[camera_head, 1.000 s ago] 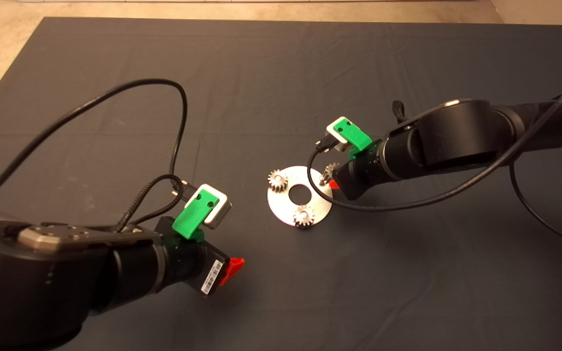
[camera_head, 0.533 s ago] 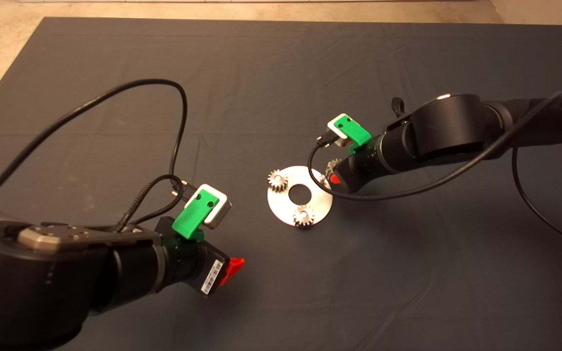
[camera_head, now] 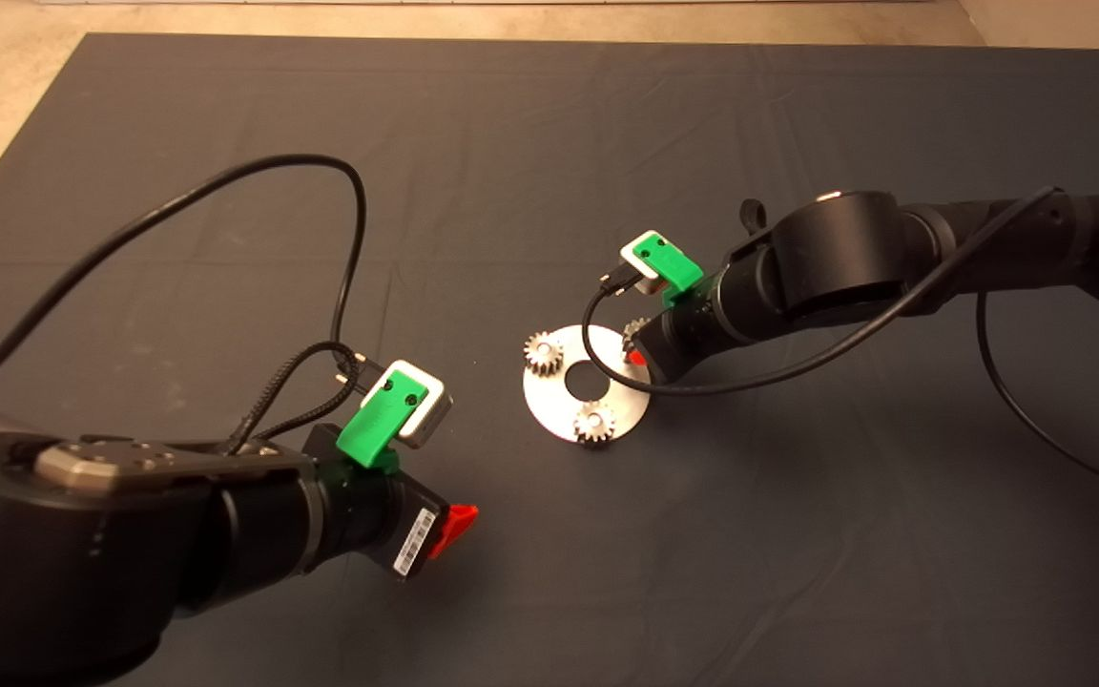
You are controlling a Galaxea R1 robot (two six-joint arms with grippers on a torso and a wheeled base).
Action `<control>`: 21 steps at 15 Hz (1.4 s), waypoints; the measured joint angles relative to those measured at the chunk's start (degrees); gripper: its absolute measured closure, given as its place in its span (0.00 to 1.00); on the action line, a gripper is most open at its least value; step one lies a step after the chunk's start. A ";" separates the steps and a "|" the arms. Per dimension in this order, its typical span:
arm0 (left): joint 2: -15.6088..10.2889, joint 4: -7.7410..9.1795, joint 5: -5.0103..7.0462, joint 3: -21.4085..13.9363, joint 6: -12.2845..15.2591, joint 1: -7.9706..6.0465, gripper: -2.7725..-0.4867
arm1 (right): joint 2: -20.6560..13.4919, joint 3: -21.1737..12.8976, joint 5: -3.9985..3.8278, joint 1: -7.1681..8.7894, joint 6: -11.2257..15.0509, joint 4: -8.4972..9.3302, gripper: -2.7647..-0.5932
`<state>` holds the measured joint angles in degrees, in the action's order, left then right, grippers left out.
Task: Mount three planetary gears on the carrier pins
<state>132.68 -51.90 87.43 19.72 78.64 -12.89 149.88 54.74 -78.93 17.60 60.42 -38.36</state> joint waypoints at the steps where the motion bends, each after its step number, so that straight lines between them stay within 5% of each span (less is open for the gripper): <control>1: -0.02 0.00 0.02 0.00 0.00 0.00 0.24 | 0.01 0.16 0.00 0.00 0.00 0.05 0.87; 10: -0.02 0.00 0.09 0.00 0.00 0.01 0.24 | 0.75 1.16 -0.28 -1.29 0.00 -0.02 0.87; 21: -0.20 -0.02 0.00 0.00 -0.06 0.01 0.24 | 1.40 2.60 0.71 -1.18 -1.41 0.00 0.87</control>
<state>132.48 -51.92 87.43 19.72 78.58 -12.88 151.27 57.33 -78.22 16.42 59.01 -38.36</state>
